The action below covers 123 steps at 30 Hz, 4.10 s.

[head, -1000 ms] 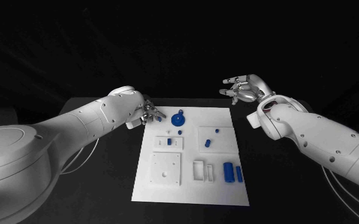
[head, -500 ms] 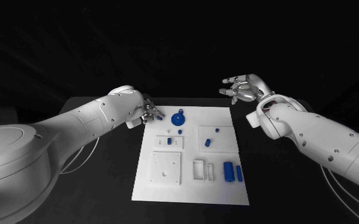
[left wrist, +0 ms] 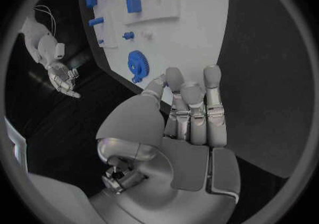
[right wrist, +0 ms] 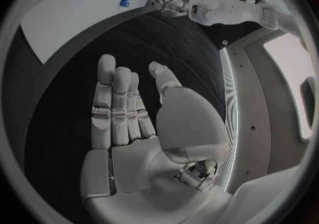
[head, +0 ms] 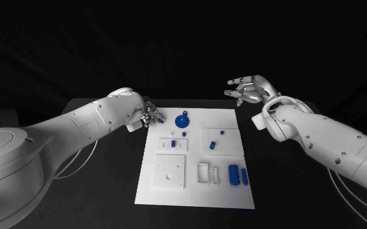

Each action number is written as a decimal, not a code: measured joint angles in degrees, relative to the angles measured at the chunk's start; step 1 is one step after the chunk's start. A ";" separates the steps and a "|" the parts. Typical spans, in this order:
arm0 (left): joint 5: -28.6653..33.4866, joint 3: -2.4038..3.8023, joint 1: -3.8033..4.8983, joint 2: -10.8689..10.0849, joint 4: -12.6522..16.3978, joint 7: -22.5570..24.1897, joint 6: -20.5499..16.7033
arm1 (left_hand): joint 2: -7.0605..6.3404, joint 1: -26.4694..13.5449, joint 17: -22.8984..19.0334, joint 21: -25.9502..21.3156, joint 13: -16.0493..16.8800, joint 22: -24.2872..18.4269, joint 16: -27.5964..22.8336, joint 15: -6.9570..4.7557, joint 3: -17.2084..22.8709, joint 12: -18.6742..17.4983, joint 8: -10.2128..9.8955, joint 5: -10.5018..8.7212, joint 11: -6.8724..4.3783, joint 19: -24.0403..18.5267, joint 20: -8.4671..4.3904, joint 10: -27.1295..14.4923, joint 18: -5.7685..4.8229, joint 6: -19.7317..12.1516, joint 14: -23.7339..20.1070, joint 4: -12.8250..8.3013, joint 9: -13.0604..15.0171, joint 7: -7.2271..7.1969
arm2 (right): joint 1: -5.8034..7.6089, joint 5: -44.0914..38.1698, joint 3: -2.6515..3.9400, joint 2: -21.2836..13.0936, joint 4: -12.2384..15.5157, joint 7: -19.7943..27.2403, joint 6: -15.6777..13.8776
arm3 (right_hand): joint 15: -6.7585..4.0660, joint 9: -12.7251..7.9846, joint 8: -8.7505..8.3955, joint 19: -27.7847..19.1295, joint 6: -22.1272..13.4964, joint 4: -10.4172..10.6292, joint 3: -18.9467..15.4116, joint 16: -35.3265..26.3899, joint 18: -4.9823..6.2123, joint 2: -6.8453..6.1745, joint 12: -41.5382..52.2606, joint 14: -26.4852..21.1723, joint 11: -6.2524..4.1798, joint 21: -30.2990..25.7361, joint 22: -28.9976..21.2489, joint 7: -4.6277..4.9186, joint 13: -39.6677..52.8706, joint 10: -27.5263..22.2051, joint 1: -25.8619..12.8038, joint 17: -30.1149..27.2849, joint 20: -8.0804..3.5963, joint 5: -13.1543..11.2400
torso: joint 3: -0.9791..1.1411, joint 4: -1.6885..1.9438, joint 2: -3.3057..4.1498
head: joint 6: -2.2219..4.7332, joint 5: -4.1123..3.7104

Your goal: Assemble the parts on the task board

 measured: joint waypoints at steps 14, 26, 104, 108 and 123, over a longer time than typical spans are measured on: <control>4.31 0.01 0.49 -9.05 17.24 -3.01 -5.43 | -0.72 -2.27 0.75 0.66 -0.06 -0.01 0.00 -0.54 2.52 -0.56 -1.02 0.87 -0.37 0.22 -0.22 1.64 0.00 0.23 0.97 -1.21 5.35 0.22 | -0.01 0.15 -0.01 -0.70 -0.09 -0.04 0.11 | 0.00 0.00 0.00 0.00 0.00 0.00 0.00 0.00 0.00 0.00 0.00 0.00 0.00 0.00 0.00 0.00 0.00 0.00 0.00 0.00 0.00 0.00 | 0.17 0.55 -0.59 | -0.40 0.07; 6.10 -2.18 0.59 -15.82 32.89 -8.00 -13.87 | -1.26 -2.80 1.80 0.89 -0.16 -0.01 0.00 -0.67 4.48 -0.93 -1.39 0.85 -0.58 0.87 -0.42 3.03 0.00 0.53 2.32 -3.18 6.97 0.52 | -0.01 0.25 -0.01 -0.63 -0.66 -0.06 0.22 | 0.00 0.00 0.00 0.00 0.00 0.00 0.00 0.00 0.00 0.00 0.00 0.00 0.00 0.00 0.01 0.00 0.00 0.00 0.00 0.00 0.00 0.00 | 0.27 1.27 -1.48 | -1.34 -0.05; -11.17 -5.72 -2.43 -13.70 35.73 -10.37 -19.10 | -1.21 -2.76 3.51 1.10 0.16 -0.01 -0.26 -0.76 4.56 -1.78 -2.05 1.07 -0.58 1.25 -0.40 3.87 -0.01 1.05 3.23 -3.37 8.10 1.03 | -0.56 0.41 -0.02 -0.44 -0.67 -0.09 1.21 | 0.00 0.00 0.00 0.00 -0.37 0.15 -0.15 0.00 0.00 0.00 -0.01 0.00 0.00 0.00 -0.05 -0.03 0.00 0.00 0.00 0.00 0.00 0.22 | 0.34 1.43 -1.70 | -2.74 -0.51; -11.32 -5.70 -2.43 -13.72 35.73 -10.35 -18.92 | -1.21 -2.76 3.51 1.10 0.16 -0.01 -0.26 -0.76 4.50 -1.77 -2.05 1.06 -0.58 1.25 -0.40 3.87 -0.01 1.06 3.23 -3.44 8.10 1.04 | -0.57 0.41 -0.02 -0.45 -0.67 -0.09 1.21 | 0.00 0.00 0.00 0.00 -0.37 0.15 -0.15 0.00 0.00 0.00 -0.01 0.00 0.00 0.00 -0.04 -0.03 0.00 0.00 0.00 0.00 0.00 0.22 | 0.34 1.43 -1.70 | -2.73 -0.50; -11.46 -5.66 -2.42 -13.86 35.75 -10.25 -18.31 | -1.21 -2.76 3.73 1.10 0.23 0.03 -0.26 -0.76 4.50 -1.77 -2.26 1.06 -0.58 1.25 -0.40 3.86 0.00 1.15 3.23 -3.44 8.09 1.13 | -0.60 0.42 -0.01 -0.53 -0.70 -0.08 1.24 | 0.00 0.00 0.00 0.00 -0.31 0.15 -0.15 0.26 0.00 0.00 -0.01 0.00 0.00 0.00 -0.12 -0.10 0.00 0.00 0.00 0.00 0.00 0.22 | 0.30 1.45 -1.70 | -2.80 -0.46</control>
